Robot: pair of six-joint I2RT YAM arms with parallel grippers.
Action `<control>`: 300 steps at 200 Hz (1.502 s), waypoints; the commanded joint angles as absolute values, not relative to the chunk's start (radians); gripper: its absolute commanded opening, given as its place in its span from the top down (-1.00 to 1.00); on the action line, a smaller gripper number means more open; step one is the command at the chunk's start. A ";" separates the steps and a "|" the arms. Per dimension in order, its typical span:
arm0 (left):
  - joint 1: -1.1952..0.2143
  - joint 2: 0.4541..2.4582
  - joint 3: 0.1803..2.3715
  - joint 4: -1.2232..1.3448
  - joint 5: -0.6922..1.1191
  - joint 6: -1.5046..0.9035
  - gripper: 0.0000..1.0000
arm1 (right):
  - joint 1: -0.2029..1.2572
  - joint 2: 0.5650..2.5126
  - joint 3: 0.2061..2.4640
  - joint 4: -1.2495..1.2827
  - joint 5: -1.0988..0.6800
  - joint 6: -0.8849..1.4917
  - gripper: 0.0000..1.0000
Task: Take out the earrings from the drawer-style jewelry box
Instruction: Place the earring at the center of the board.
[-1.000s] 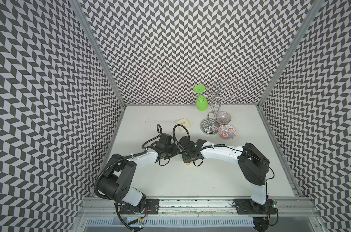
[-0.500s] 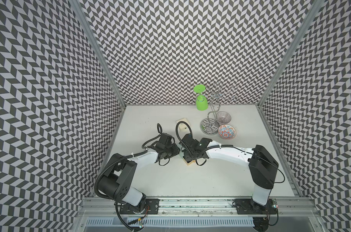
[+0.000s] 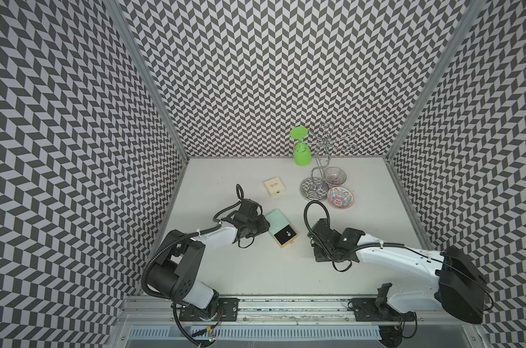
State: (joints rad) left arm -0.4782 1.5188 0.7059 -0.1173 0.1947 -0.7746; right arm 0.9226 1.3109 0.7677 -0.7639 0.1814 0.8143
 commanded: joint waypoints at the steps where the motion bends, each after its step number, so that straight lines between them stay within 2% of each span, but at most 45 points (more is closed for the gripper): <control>1: -0.489 1.534 0.719 -0.171 0.158 -0.753 0.21 | 0.910 1.259 0.717 -0.737 0.164 0.886 0.81; 66: -0.490 1.530 0.712 -0.173 0.153 -0.756 0.21 | 0.885 1.279 0.644 -0.671 0.104 0.879 0.80; 207: -0.490 1.536 0.707 -0.168 0.159 -0.756 0.21 | 0.884 1.317 0.651 -0.665 0.089 0.859 0.64; 259: -0.491 1.529 0.703 -0.163 0.164 -0.756 0.21 | 0.912 1.296 0.857 -0.736 0.204 0.757 0.61; 300: -0.491 1.523 0.695 -0.153 0.164 -0.753 0.21 | 0.942 1.459 1.074 -0.733 0.213 0.677 0.57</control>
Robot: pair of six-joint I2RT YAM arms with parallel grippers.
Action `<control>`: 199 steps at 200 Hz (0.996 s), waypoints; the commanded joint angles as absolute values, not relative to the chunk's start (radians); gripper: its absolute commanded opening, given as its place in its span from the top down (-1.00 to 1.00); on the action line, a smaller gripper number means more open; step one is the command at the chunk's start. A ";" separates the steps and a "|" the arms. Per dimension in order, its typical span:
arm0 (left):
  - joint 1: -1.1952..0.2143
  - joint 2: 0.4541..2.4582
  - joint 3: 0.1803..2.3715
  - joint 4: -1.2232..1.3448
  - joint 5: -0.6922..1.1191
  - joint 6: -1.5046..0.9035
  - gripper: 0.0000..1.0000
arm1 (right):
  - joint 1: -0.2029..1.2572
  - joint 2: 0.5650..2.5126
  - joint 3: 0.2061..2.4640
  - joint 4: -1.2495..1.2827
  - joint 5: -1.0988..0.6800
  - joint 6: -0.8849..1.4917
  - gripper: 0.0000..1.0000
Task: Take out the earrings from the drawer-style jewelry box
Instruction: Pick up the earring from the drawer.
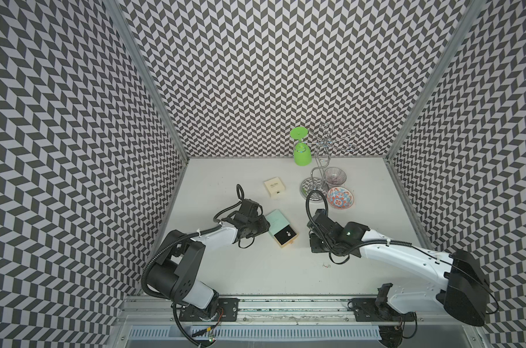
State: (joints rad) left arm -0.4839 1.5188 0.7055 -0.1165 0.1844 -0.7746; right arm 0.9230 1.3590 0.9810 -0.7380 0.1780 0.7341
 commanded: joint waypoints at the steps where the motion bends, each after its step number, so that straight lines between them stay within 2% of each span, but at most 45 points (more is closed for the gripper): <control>1: -0.491 1.522 0.694 -0.153 0.164 -0.753 0.21 | 0.943 1.464 1.080 -0.732 0.211 0.677 0.57; 39: -0.491 1.523 0.691 -0.143 0.167 -0.752 0.21 | 0.965 1.662 1.231 -0.692 0.154 0.726 0.56; 86: -0.491 1.526 0.696 -0.144 0.167 -0.752 0.21 | 0.970 1.828 1.353 -0.685 0.195 0.661 0.55; 133: -0.490 1.533 0.702 -0.149 0.167 -0.747 0.21 | 0.953 1.889 1.347 -0.643 0.186 0.433 0.56; 199: -0.491 1.542 0.707 -0.147 0.169 -0.747 0.21 | 0.940 1.936 1.371 -0.657 0.205 0.320 0.52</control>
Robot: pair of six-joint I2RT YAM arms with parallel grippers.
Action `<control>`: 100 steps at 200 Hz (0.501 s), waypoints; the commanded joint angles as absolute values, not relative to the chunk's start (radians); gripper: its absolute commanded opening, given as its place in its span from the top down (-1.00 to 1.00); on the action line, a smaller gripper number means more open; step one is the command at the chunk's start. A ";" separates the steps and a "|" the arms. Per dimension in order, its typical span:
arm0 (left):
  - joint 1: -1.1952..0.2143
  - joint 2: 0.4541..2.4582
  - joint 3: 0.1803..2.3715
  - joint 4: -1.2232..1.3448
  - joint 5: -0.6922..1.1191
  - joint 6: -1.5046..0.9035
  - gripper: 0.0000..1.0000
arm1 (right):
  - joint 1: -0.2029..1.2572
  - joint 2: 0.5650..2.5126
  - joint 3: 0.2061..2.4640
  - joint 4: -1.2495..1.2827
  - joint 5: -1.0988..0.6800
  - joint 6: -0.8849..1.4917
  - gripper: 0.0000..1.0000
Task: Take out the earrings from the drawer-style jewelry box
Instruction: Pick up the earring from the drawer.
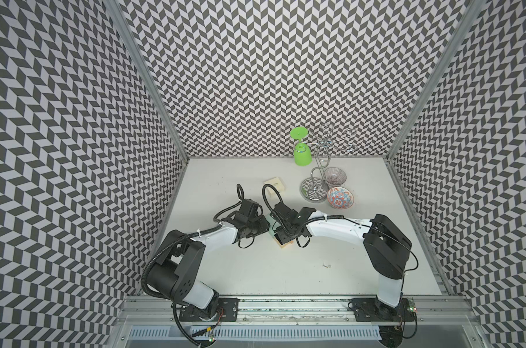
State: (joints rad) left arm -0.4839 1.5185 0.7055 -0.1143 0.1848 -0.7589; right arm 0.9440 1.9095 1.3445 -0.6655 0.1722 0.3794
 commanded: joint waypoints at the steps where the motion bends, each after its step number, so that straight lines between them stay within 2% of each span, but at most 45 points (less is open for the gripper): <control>1: -0.490 1.541 0.707 -0.146 0.168 -0.747 0.21 | 0.940 1.937 1.371 -0.657 0.205 0.320 0.52; 56: -0.490 1.540 0.701 -0.146 0.170 -0.747 0.21 | 0.918 1.957 1.371 -0.635 0.191 0.301 0.52; 100: -0.491 1.539 0.705 -0.149 0.170 -0.746 0.21 | 0.912 1.984 1.368 -0.635 0.163 0.299 0.61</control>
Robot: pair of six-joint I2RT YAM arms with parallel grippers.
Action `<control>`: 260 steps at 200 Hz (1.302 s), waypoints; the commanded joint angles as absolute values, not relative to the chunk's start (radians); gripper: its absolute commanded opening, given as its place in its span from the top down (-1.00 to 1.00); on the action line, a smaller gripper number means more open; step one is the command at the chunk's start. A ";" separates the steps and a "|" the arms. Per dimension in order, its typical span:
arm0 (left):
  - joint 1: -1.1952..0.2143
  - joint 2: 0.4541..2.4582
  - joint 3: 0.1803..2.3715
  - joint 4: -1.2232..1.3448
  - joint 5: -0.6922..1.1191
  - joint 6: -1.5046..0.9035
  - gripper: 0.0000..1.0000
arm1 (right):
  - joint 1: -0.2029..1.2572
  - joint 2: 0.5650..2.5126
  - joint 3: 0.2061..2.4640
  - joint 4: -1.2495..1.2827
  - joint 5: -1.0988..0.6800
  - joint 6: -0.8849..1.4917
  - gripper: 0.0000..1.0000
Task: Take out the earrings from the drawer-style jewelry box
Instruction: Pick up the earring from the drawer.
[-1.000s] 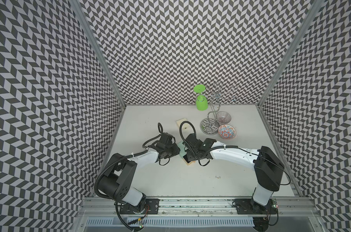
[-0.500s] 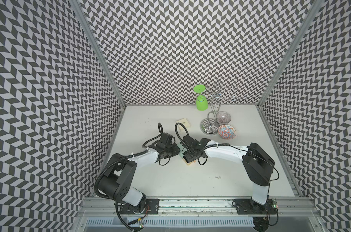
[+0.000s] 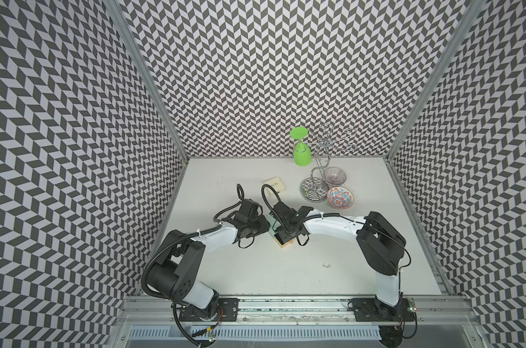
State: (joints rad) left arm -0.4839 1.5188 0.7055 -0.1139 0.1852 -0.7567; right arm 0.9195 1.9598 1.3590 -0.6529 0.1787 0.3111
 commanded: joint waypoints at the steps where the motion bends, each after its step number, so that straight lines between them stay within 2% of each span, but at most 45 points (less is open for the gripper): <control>1: -0.492 1.539 0.705 -0.149 0.171 -0.746 0.21 | 0.912 1.984 1.366 -0.635 0.163 0.298 0.61; 107: -0.490 1.536 0.692 -0.143 0.174 -0.747 0.21 | 0.908 1.954 1.399 -0.665 0.145 0.313 0.79; 260: -0.490 1.546 0.692 -0.138 0.165 -0.741 0.21 | 0.908 1.867 1.388 -0.705 0.137 0.362 0.80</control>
